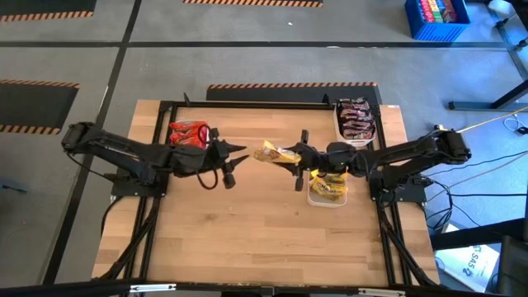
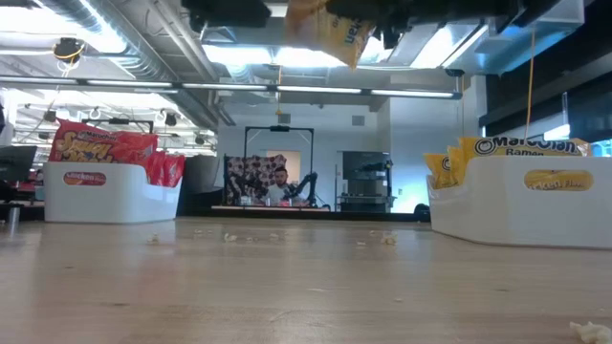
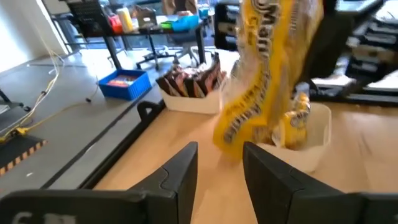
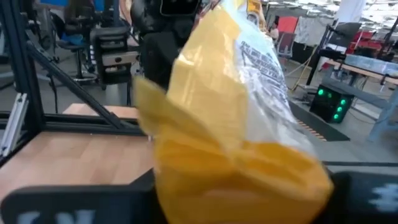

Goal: Sort Maruchan noodles
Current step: Put the yellow noodle into the bottom white bin

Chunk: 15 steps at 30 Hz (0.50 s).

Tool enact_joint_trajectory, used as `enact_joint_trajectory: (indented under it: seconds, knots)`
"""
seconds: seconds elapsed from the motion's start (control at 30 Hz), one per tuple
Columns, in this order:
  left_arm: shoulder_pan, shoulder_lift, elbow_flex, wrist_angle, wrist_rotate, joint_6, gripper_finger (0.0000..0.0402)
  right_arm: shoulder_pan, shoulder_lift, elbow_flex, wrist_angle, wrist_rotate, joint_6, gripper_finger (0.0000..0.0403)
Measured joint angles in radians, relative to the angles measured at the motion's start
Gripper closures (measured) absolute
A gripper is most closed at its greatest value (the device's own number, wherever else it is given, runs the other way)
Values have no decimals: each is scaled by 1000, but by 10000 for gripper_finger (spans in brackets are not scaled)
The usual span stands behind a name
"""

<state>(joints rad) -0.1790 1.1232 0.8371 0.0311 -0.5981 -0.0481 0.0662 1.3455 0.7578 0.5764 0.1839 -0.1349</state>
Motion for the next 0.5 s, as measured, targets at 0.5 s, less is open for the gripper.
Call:
enact_joint_trajectory:
  seconds: [0.5]
  knots:
    - [-25,-12,0,-212,56,-129,219,0,-173,1,-332,6,25,288]
